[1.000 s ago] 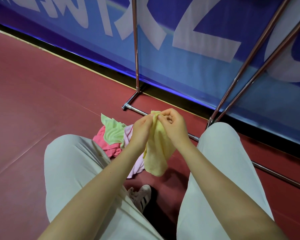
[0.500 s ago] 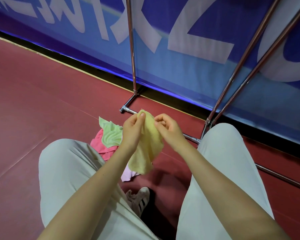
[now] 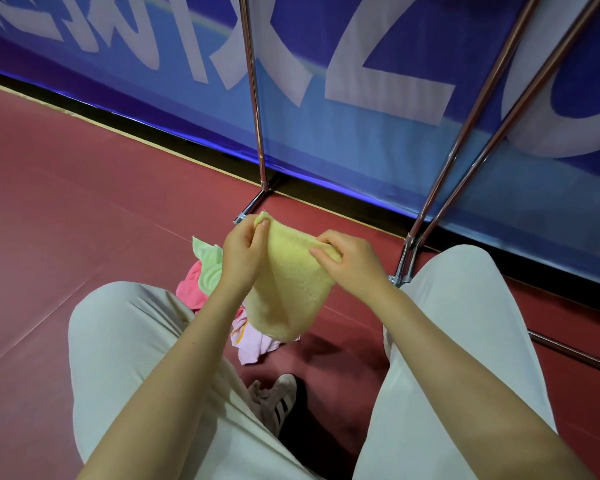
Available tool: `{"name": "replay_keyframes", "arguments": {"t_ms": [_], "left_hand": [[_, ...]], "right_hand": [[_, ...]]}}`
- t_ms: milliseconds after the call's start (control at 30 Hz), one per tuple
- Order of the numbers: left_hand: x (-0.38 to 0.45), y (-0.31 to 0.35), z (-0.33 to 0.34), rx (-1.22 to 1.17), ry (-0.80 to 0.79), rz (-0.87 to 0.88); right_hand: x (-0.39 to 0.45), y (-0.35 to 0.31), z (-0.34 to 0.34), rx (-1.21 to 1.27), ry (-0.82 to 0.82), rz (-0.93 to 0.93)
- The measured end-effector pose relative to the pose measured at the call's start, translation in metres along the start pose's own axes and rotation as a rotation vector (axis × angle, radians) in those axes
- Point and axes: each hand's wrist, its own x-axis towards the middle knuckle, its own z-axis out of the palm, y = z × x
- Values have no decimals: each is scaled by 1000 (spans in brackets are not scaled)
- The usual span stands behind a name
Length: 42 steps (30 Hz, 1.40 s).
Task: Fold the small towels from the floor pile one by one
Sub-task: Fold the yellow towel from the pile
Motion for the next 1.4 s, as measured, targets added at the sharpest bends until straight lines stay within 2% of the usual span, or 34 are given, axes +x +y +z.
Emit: {"name": "replay_keyframes", "arguments": {"t_ms": [100, 167, 267, 433, 633, 733, 933, 1000, 1133, 1400], "left_hand": [[-3, 7, 5, -24, 3, 32], [-6, 12, 8, -41, 9, 58], [-12, 19, 13, -64, -22, 92], [-30, 30, 21, -57, -152, 178], [-34, 29, 24, -73, -223, 190], [-32, 32, 21, -140, -191, 121], [-24, 30, 16, -299, -92, -54], [-21, 25, 16, -337, -78, -97], [-18, 23, 13, -372, -2, -161], [-16, 24, 9, -403, 44, -151]], "right_hand": [[-2, 0, -11, -64, 50, -37], [-1, 5, -14, -142, 9, -17], [1, 12, -17, -213, -63, 86], [2, 26, -11, -292, -73, 162], [1, 41, -6, -251, -88, 296], [2, 45, -5, -11, -60, 415], [5, 37, 0, 755, 5, 657], [5, 36, -2, 846, 21, 659], [6, 32, -8, 871, 98, 629], [5, 20, -11, 382, 417, 252]]}}
